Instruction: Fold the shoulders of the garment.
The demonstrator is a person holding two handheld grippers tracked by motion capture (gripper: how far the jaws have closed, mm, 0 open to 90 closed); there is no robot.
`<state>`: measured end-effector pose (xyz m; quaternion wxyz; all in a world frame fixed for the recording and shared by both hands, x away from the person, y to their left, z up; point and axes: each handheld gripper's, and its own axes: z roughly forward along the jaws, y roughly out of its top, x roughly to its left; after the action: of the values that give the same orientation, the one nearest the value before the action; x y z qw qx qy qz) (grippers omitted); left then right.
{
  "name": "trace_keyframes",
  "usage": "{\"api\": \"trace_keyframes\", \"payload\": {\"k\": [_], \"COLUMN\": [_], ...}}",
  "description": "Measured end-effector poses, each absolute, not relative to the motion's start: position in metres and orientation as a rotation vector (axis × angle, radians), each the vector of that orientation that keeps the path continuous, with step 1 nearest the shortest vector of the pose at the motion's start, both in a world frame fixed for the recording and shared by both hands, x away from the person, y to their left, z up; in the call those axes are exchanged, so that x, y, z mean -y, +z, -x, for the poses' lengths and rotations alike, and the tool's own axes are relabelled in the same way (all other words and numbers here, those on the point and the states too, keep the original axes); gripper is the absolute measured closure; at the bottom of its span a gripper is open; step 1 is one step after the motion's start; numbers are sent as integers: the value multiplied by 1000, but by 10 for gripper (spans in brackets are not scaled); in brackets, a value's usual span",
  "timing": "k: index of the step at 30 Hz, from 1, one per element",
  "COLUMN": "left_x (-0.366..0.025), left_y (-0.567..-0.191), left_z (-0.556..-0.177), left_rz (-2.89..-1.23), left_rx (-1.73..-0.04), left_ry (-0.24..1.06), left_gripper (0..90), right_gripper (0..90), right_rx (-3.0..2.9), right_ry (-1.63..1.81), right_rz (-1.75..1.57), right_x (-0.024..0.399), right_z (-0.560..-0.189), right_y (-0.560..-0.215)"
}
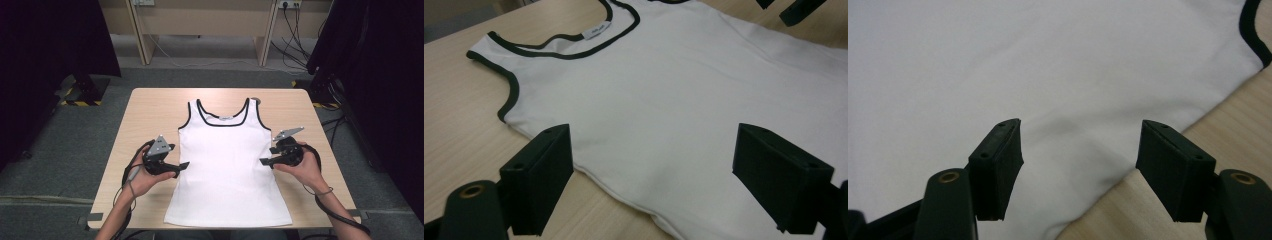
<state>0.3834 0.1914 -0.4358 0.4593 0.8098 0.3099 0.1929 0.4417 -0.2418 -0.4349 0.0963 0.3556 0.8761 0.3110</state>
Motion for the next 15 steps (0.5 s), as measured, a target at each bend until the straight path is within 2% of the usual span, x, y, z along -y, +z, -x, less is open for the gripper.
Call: {"api": "trace_keyframes", "payload": {"k": [6, 15], "left_x": [-201, -217], "left_y": [-438, -452], "left_z": [-372, -344], "left_rz": [-1979, -1892], "left_rx": [-804, -893], "left_ry": [496, 528], "left_gripper": [164, 168], "right_gripper": [301, 292], "right_rx": [-2565, -2523], "right_ry": [953, 964], "right_rz": [-1107, -1151], "right_x": [248, 249], "right_z": [-448, -466], "right_y": [-434, -424]}}
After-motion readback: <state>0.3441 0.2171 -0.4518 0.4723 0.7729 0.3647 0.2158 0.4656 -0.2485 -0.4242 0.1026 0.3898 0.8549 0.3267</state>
